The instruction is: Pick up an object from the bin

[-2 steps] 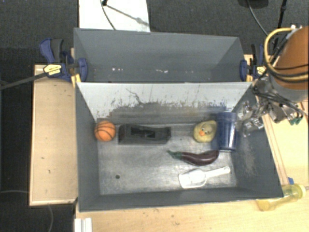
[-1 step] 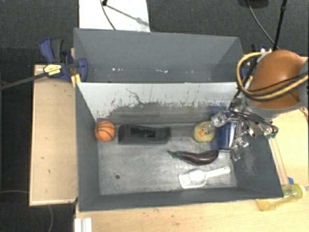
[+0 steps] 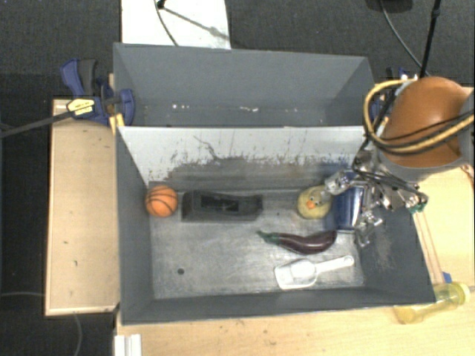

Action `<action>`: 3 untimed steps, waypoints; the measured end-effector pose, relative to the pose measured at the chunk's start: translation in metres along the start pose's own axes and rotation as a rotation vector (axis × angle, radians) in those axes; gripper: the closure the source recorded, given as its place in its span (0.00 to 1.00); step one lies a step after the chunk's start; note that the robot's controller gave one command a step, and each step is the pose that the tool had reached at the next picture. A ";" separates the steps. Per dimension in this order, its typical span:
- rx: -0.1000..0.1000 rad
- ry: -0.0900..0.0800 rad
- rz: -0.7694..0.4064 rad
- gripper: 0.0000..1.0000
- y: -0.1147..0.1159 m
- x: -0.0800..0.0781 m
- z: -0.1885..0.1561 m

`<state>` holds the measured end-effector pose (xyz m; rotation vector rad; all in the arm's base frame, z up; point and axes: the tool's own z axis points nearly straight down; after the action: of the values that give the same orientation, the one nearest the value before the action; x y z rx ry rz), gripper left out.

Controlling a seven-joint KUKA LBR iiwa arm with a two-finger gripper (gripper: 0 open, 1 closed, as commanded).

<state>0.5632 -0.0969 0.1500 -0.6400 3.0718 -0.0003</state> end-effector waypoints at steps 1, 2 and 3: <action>-0.001 0.001 -0.433 1.00 0.009 -0.001 0.079; -0.001 0.001 -0.432 1.00 0.009 -0.001 0.079; 0.001 0.002 -0.445 1.00 0.019 -0.005 0.078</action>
Offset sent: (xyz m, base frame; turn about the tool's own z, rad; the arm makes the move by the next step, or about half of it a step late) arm 0.0000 0.0000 0.0000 0.0000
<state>0.5607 -0.0773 0.0717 -1.3026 2.8565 -0.0030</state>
